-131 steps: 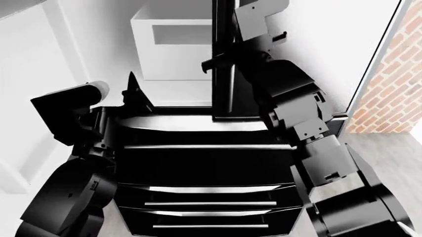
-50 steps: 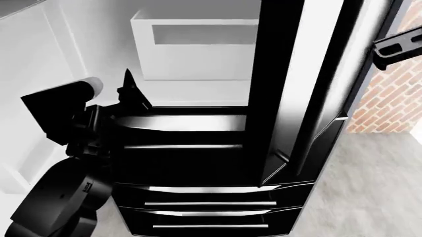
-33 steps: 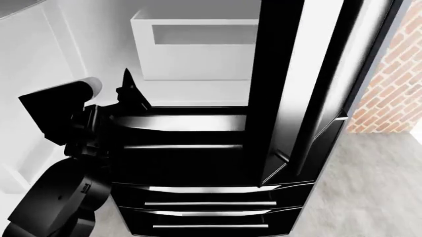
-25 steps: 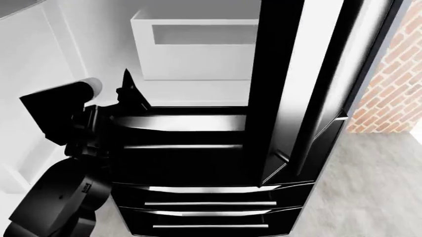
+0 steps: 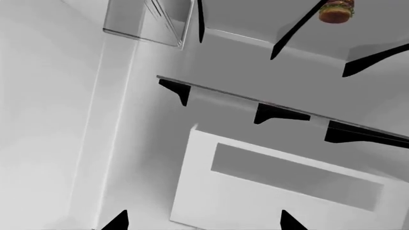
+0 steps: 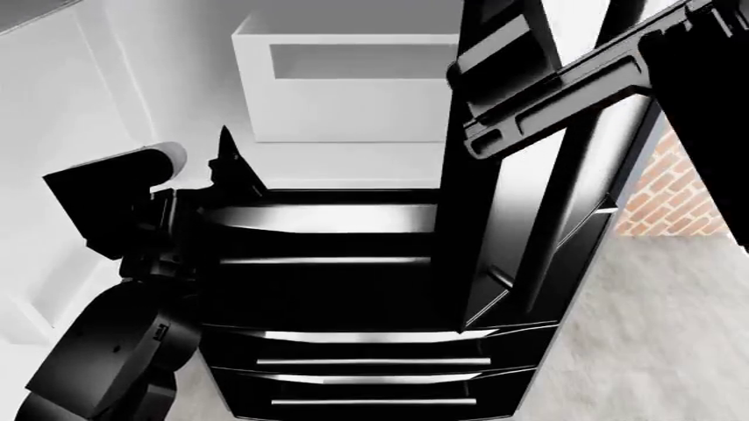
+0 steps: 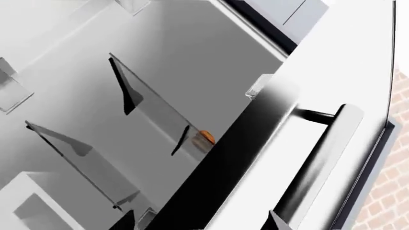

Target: Open the fridge doors

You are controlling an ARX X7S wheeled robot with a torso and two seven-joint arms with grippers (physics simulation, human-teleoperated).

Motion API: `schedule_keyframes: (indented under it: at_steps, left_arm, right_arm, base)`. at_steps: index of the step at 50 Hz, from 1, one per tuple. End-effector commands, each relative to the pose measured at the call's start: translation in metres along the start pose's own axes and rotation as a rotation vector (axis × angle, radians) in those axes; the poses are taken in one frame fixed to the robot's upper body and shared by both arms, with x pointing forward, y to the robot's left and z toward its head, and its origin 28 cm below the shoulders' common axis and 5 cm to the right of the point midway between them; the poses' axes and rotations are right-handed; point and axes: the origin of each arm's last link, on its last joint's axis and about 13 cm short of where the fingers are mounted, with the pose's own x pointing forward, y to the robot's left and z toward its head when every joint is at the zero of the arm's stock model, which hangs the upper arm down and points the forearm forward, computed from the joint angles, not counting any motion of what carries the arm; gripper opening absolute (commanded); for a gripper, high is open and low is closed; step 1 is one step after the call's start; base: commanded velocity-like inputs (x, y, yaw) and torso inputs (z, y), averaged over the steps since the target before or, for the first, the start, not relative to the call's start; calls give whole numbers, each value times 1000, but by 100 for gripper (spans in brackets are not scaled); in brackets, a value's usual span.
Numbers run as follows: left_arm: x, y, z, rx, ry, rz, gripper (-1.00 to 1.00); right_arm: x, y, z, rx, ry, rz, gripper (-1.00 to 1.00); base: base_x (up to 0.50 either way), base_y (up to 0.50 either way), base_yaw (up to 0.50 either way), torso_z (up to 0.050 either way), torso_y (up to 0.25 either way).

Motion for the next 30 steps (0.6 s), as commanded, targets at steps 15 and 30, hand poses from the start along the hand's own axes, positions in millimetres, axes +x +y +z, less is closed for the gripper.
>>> schedule_keyframes:
  at_steps: [15, 30]
  left_arm:
    - [-1, 0, -3, 3, 3, 1, 100]
    - [-2, 1, -5, 9, 6, 0, 100]
  right_arm:
    - [29, 26, -1, 11, -40, 139, 100]
    - [55, 32, -7, 65, -33, 210, 100]
  base:
    - [0, 0, 0, 0, 0]
    - [0, 0, 0, 0, 0]
